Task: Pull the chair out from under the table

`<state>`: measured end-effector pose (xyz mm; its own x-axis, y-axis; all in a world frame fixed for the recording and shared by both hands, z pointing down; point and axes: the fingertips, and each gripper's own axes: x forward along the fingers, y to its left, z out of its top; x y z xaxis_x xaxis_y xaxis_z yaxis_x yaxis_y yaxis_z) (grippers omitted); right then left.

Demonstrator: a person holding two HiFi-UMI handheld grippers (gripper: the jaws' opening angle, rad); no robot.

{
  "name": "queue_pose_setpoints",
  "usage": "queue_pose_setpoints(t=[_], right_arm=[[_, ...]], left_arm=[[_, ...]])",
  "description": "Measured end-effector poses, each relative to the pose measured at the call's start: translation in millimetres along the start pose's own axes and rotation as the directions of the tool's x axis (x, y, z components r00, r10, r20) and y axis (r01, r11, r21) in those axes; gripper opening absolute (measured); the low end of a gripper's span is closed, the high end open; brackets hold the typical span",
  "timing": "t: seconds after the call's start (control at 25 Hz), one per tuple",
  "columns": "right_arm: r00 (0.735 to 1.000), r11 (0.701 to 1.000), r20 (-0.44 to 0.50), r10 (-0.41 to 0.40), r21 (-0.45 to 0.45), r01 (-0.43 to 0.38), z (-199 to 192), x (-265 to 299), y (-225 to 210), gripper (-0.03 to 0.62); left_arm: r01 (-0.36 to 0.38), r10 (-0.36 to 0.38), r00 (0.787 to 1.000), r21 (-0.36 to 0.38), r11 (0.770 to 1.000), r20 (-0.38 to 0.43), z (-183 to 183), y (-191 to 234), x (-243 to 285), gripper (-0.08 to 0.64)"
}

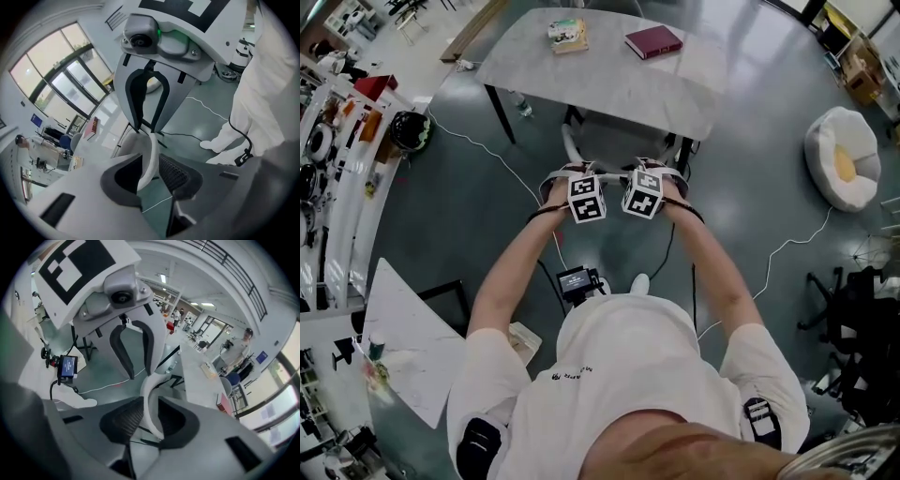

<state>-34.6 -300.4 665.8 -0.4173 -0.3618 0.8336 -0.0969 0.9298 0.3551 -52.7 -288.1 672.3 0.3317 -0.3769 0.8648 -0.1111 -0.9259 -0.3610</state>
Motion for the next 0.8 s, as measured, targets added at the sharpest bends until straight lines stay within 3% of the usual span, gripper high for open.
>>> queue_pose_setpoints(t=[0.48, 0.8], right_arm=[[0.994, 0.995, -0.034, 0.101, 0.001, -0.101, -14, 43, 8, 0.212], [0.990, 0.992, -0.067, 0.128, -0.010, -0.129, -36, 86, 21, 0.262]], left_arm=[[0.109, -0.106, 0.993, 0.055, 0.992, -0.058, -27, -1, 46, 0.221], [0.119, -0.108, 0.990, 0.131, 0.984, -0.089, -47, -6, 91, 0.262]])
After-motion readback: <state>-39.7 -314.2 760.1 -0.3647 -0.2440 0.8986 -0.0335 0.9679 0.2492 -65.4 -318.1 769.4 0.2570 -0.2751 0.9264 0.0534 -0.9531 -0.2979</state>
